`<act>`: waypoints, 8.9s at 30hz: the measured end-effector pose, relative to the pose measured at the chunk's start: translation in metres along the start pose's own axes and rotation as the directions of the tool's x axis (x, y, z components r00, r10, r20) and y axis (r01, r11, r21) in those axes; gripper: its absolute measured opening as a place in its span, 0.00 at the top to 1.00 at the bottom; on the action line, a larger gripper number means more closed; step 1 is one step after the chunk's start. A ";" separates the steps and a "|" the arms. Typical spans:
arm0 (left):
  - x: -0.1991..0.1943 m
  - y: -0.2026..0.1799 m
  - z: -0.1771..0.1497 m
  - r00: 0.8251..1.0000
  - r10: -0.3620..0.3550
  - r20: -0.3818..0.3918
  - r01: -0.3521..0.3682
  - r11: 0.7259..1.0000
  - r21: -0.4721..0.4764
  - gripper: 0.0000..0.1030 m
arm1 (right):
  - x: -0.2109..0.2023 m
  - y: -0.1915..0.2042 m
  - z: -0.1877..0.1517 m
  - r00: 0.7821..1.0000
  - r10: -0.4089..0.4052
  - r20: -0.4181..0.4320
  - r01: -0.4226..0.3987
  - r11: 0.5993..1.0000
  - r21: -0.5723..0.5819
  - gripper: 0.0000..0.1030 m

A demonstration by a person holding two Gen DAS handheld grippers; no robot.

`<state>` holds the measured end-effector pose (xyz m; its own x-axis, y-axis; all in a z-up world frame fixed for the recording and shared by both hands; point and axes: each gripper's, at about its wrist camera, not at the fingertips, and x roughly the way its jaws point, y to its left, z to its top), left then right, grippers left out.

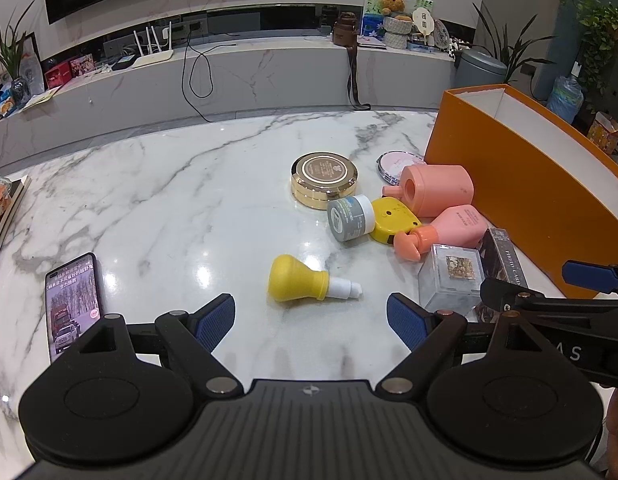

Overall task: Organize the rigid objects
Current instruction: 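Move both tools toward the yellow bulb bottle and dark photo card box, then grasp the yellow bulb bottle with the left tool while the right tool grasps the dark photo card box, then carry the yellow bottle and photo card box over the orange box with both tools, then open the left tool dropping the yellow bottle while the right tool releases the card box, then move both tools back toward the remaining objects on the table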

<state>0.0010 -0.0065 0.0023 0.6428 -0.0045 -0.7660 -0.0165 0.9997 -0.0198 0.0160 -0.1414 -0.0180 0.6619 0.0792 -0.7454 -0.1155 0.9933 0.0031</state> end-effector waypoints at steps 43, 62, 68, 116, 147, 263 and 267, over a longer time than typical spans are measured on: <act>0.030 0.001 -0.009 0.999 -0.017 -0.039 0.017 1.000 0.008 0.03 | 0.018 -0.028 -0.005 0.998 -0.052 -0.038 0.053 0.999 0.014 0.17; 0.070 0.021 -0.005 0.993 -0.056 -0.103 0.045 0.993 -0.104 0.03 | 0.039 -0.031 -0.003 0.996 -0.011 -0.089 0.013 1.000 0.018 0.17; 0.083 0.023 -0.004 0.990 -0.076 -0.122 0.060 0.990 -0.130 0.03 | 0.039 -0.034 -0.001 0.996 -0.012 -0.089 0.014 1.000 0.023 0.17; 0.070 0.031 0.008 0.988 -0.153 -0.032 0.151 0.987 -0.050 0.44 | 0.067 -0.049 -0.002 0.988 0.060 -0.145 -0.058 0.998 0.015 0.59; 0.019 -0.019 0.022 0.985 -0.173 0.015 0.173 0.985 0.003 0.44 | -0.003 -0.077 0.024 0.988 0.149 -0.027 -0.149 0.989 0.008 0.78; 0.121 -0.276 0.142 0.879 -0.240 -0.411 0.451 0.698 0.556 0.32 | 0.071 -0.258 0.132 0.999 0.048 -0.026 -0.047 0.998 0.035 0.68; 0.100 -0.253 0.145 0.898 -0.262 -0.355 0.426 0.725 0.542 0.30 | 0.064 -0.247 0.138 0.998 0.066 0.000 -0.066 0.997 0.038 0.66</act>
<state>0.1810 -0.2559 0.0238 0.3095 -0.2746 -0.9104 0.6767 0.7362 0.0080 0.1893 -0.3704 0.0253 0.6530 0.1443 -0.7435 -0.1303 0.9884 0.0774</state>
